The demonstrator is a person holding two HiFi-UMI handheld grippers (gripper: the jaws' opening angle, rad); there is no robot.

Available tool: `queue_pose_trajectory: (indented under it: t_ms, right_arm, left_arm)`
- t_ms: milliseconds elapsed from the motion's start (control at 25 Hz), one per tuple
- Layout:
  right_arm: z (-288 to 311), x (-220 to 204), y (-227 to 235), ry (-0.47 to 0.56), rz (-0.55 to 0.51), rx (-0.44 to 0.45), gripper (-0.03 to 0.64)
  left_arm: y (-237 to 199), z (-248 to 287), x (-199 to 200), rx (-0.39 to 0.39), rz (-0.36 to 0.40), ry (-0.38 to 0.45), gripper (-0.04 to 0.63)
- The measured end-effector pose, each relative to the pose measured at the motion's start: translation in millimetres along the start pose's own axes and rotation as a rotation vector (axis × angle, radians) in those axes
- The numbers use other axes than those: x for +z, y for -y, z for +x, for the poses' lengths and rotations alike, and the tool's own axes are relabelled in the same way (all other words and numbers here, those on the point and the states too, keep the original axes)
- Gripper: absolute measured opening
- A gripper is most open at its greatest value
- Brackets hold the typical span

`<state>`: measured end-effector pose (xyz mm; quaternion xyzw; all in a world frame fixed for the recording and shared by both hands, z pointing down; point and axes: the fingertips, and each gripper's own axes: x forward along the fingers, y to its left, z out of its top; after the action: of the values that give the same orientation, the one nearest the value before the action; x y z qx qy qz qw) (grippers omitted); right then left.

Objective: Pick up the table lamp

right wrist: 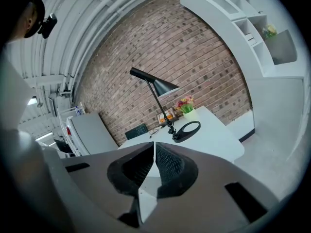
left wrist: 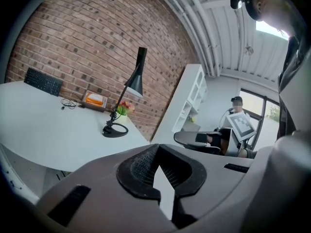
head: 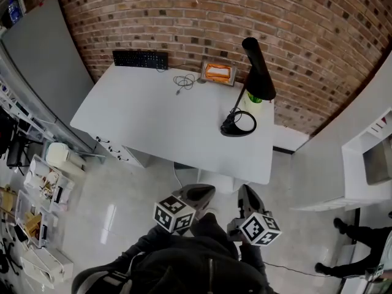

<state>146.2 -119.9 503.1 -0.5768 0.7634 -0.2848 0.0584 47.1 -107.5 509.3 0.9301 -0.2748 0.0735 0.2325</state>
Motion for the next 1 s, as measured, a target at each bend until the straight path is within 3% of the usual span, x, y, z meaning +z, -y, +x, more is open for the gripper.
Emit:
queue_pose_trajectory:
  t_ms: [680, 1000]
  right_arm:
    - [75, 63, 96, -0.044, -0.009, 0.041, 0.014]
    - [97, 90, 77, 0.000, -0.045, 0.176, 0.014]
  left_arm:
    - [-52, 116, 47, 0.078, -0.011, 0.040, 0.008]
    - [-70, 117, 53, 0.137, 0.021, 0.025, 0.009]
